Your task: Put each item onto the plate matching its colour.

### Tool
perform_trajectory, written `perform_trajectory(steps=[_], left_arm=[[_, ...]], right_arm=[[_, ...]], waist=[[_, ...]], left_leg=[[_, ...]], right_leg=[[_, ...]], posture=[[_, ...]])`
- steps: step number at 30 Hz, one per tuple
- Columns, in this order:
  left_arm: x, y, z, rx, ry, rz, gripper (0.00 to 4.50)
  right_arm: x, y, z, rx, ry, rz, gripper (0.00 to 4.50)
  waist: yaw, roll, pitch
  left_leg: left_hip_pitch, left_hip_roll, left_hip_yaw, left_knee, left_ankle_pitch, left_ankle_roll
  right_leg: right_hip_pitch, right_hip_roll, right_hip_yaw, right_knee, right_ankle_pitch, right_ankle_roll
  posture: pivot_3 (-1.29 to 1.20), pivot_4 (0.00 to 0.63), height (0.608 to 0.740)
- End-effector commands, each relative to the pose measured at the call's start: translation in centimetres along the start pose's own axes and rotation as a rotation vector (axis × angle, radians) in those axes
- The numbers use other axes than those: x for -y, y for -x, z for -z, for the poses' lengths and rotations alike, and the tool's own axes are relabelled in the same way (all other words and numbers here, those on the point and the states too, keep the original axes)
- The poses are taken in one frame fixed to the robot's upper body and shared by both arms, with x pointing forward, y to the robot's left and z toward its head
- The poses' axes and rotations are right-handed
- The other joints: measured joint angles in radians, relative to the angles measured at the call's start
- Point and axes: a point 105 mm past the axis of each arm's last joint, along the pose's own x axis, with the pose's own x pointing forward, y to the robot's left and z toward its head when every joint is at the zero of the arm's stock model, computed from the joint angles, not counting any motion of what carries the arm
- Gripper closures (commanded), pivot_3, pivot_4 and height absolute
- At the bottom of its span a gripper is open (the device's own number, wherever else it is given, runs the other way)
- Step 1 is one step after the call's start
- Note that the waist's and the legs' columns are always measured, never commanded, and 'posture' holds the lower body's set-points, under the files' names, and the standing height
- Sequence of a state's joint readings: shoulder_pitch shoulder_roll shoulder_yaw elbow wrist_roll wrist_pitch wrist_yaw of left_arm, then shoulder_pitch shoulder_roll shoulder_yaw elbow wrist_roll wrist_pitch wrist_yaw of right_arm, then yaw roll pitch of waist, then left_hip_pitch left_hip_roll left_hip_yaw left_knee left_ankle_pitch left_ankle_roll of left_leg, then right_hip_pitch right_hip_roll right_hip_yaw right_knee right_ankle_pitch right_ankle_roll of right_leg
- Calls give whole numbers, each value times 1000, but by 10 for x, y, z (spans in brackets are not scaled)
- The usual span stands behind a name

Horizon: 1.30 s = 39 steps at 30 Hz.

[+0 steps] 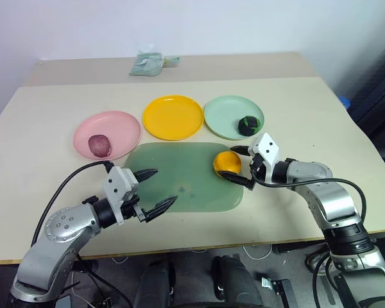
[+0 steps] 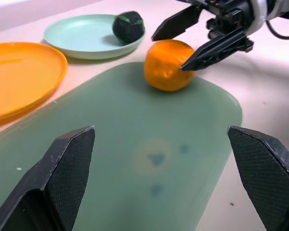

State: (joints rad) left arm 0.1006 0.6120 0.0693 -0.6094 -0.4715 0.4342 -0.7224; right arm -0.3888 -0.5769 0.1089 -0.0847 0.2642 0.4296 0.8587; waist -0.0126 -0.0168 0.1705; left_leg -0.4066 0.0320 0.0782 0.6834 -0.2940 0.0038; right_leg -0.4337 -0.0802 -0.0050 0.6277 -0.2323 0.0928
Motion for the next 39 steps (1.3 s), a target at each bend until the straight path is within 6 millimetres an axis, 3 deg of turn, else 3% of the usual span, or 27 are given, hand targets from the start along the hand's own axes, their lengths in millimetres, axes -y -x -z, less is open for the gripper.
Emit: perform_trajectory(steps=[1,2,6,8,14,16,20,26,30,32,33,39], left_arm=[[5,-1,-12,30,-35,23,0],[5,-1,-12,30,-35,22,0],[5,1,-9,26,-34,8,0],[4,3,-7,21,-31,-5,0],[0,8,-3,8,-27,-39,0],[-2,9,-1,4,-27,-48,0],[-7,9,-3,7,-41,-72,0],[-7,11,-7,15,-52,-109,0],[-5,14,-8,15,-52,-133,0],[-5,15,-10,17,-54,-146,0],[-4,15,-10,17,-54,-149,0],[-9,17,-11,15,-56,-188,0]], right_arm=[[6,-1,3,-9,11,31,45],[7,-1,5,-18,6,35,45],[11,-1,3,-7,16,45,1183],[13,-4,-7,23,37,52,1405],[19,-24,-42,123,53,84,1405],[23,-44,-61,161,19,121,1405],[32,-105,-85,136,-29,188,1405],[35,-146,-97,122,-55,218,1405],[37,-154,-96,125,-78,228,1405],[37,-154,-95,143,-104,221,338],[38,-153,-95,151,-109,220,50],[45,-138,-100,229,-64,219,50]], waist=[[0,0,0],[0,0,0],[0,0,0],[-1,0,0],[-5,0,0],[-7,0,0],[-19,0,0],[-8,0,0],[-9,0,0],[-10,1,0],[-10,1,0],[-26,1,0]], left_leg=[[0,0,0,0,0,0],[0,0,0,0,0,0],[0,0,0,0,0,0],[0,0,0,0,0,0],[0,0,0,0,0,0],[0,0,0,0,0,0],[0,0,0,0,1,-2],[-2,0,0,-1,1,-1],[-2,0,0,-1,1,-1],[-2,0,0,-1,1,-1],[-2,1,0,-1,1,-2],[-1,1,-1,-1,1,-2]], right_leg=[[0,0,0,0,0,0],[0,0,0,0,0,0],[0,0,0,0,0,0],[0,0,0,0,0,0],[0,1,0,0,0,0],[0,1,0,1,0,0],[-1,2,0,2,0,0],[-2,-1,-1,1,1,2],[-2,-1,0,0,1,1],[-2,-1,-1,1,1,1],[-2,-1,-1,1,1,1],[-2,0,-1,2,1,1]], posture=[[0,150,740],[0,150,740],[0,150,740],[0,150,740],[0,150,740],[0,150,740],[0,150,740],[0,150,740],[0,150,740],[0,150,740],[0,150,740],[0,150,740]])
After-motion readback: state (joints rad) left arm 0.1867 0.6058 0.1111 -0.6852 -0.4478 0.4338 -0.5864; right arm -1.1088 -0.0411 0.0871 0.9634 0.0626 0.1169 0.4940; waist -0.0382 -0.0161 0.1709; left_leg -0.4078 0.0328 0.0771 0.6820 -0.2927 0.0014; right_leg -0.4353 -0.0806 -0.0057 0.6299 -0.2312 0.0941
